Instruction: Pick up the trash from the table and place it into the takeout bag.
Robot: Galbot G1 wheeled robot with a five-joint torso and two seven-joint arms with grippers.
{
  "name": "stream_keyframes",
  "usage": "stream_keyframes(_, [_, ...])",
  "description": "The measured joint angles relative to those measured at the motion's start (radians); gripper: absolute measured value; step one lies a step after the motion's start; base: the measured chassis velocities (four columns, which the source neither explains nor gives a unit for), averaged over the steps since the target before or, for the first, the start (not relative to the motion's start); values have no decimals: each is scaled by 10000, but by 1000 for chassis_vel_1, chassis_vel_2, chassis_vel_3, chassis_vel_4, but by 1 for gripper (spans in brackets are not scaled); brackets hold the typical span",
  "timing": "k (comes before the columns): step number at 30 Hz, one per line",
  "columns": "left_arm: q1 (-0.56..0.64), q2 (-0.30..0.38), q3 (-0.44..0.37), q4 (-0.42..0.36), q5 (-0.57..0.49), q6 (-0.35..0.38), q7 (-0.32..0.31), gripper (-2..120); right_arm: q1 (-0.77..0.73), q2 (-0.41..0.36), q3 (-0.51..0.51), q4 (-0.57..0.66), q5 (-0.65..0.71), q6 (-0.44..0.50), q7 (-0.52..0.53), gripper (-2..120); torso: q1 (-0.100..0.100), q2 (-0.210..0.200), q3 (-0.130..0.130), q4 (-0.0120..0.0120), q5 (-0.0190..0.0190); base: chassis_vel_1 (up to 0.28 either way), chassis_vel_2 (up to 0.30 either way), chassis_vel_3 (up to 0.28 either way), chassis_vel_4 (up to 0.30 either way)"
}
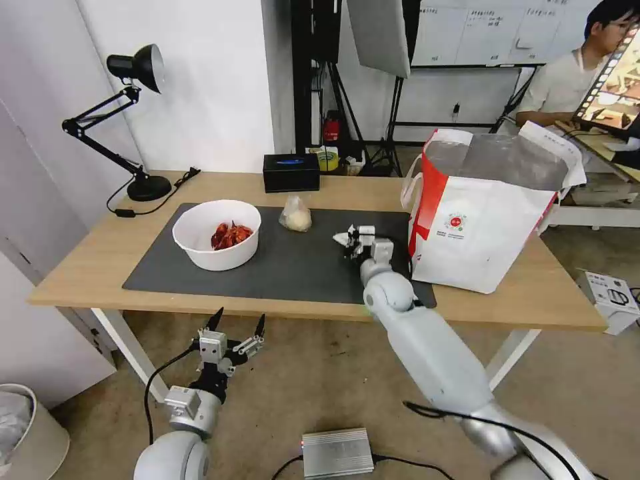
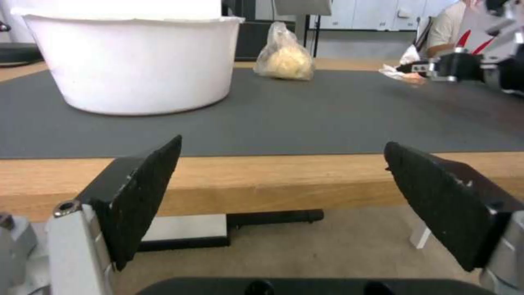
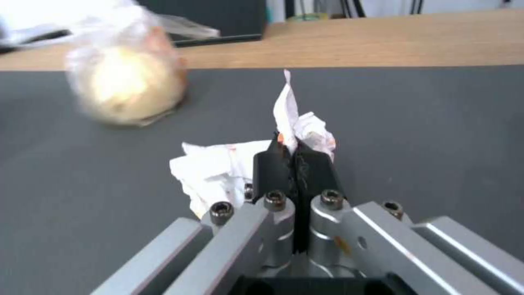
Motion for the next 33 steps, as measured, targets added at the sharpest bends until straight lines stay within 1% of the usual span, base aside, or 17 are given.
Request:
stream_keyframes(2, [11, 5, -3, -20, 0, -6, 0, 100, -367, -189, 31, 459, -146, 163, -212, 0, -1, -1, 0, 0, 0, 0, 0, 0, 0])
stream_keyframes(3, [11, 5, -3, -20, 0, -6, 0, 100, -367, -189, 31, 459, -146, 163, -212, 0, -1, -1, 0, 0, 0, 0, 0, 0, 0])
stream_keyframes(5, [36, 9, -8, -41, 0, -21, 0, 100, -796, -422, 90, 999, -337, 386, -389, 0, 0, -1, 0, 1, 0, 0, 0, 0, 0])
stream_keyframes(6, [36, 9, -8, -41, 0, -21, 0, 100, -796, -422, 90, 999, -337, 386, -389, 0, 0, -1, 0, 1, 0, 0, 0, 0, 0])
stream_keyframes(8, [63, 9, -9, -44, 0, -39, 4, 100, -1389, -843, 192, 1818, -468, 612, -564, 0, -1, 0, -1, 1, -1, 0, 0, 0, 0])
stream_keyframes(12, [71, 22, -4, -46, 0, -59, 14, 100, -1872, -1177, 389, 2351, -761, 1012, -805, 0, -1, 0, 0, 0, 2, 0, 0, 0, 0])
stream_keyframes(15, [73, 60, 60, -59, 1, -64, 24, 100, -2579, -1716, 811, 3129, -1059, 1593, -1233, 0, -1, 0, 0, 0, 0, 0, 0, 0, 0])
stream_keyframes(16, [73, 60, 60, -59, 1, -64, 24, 100, -2579, -1716, 811, 3129, -1059, 1593, -1233, 0, -1, 0, 0, 0, 0, 0, 0, 0, 0])
stream_keyframes(19, [55, 58, 148, -60, 5, -67, 29, 100, -3404, -2102, 1374, 3902, -1543, 1979, -1637, 0, -1, 0, 0, 0, 1, 0, 0, 0, 0])
stream_keyframes(22, [52, 57, 195, -60, 17, -69, 30, 100, -3789, -2226, 1560, 4208, -1670, 2118, -1776, 0, -1, 0, 0, -1, 1, 0, 0, 0, 0])
stream_keyframes(23, [51, 34, 318, -58, 70, -88, 35, 100, -4595, -2440, 2050, 4839, -2121, 2641, -2033, 0, -1, 0, -1, -1, 1, 0, 0, 0, 0])
stream_keyframes(24, [50, 35, 380, -52, 111, -114, 38, 100, -4901, -2557, 2390, 4985, -2421, 3189, -2281, 0, -2, 0, 0, -1, 0, 0, 0, 0, 0])
stream_keyframes(25, [50, 35, 380, -52, 111, -114, 38, 100, -4901, -2557, 2390, 4985, -2421, 3189, -2281, 0, -2, 0, 0, -1, 0, 0, 0, 0, 0])
stream_keyframes(27, [47, 39, 424, -51, 140, -130, 39, 100, -5144, -2649, 2782, 5106, -2616, 3633, -2475, 0, -1, 0, 0, -1, 0, 0, 0, 0, 0])
stream_keyframes(28, [47, 39, 424, -51, 140, -130, 39, 100, -5144, -2649, 2782, 5106, -2616, 3633, -2475, 0, -1, 0, 0, -1, 0, 0, 0, 0, 0])
stream_keyframes(31, [77, 46, 439, -71, 148, -151, 43, 100, -5442, -2694, 3292, 5346, -2643, 4103, -2712, 0, -2, 0, 0, 0, 0, 0, 0, 0, 0])
stream_keyframes(33, [92, 50, 439, -72, 150, -175, 46, 100, -5502, -2694, 3443, 5418, -2650, 4288, -2788, 0, -1, 0, 0, -1, 0, 0, 0, 0, 0])
